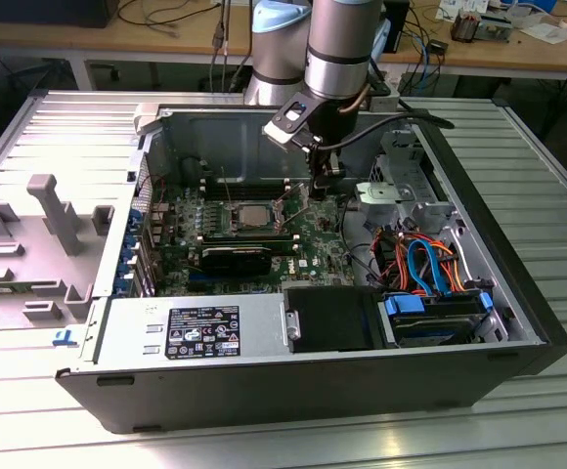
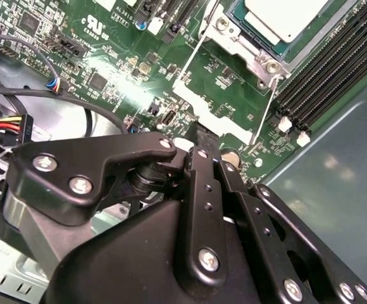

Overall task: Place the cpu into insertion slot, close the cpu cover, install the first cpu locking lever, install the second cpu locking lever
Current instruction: 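Close the cpu cover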

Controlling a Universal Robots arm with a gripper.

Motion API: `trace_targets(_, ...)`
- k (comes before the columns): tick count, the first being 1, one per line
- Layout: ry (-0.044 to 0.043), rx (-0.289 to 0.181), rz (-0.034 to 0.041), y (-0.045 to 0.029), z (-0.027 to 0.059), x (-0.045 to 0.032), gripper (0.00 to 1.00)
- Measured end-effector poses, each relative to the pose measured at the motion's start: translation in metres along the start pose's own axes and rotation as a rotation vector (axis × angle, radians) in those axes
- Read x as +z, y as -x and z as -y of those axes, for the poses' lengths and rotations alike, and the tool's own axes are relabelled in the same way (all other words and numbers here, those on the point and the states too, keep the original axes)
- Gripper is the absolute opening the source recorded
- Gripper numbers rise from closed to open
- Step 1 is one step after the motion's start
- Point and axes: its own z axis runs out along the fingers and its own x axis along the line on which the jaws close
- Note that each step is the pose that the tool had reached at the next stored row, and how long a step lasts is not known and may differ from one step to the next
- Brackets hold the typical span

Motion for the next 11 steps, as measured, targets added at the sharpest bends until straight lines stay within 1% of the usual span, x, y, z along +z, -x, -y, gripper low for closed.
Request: trace_targets(11, 0.0001, 0.000, -0.0002, -0.0005, 0.0042, 0.0005, 0.11)
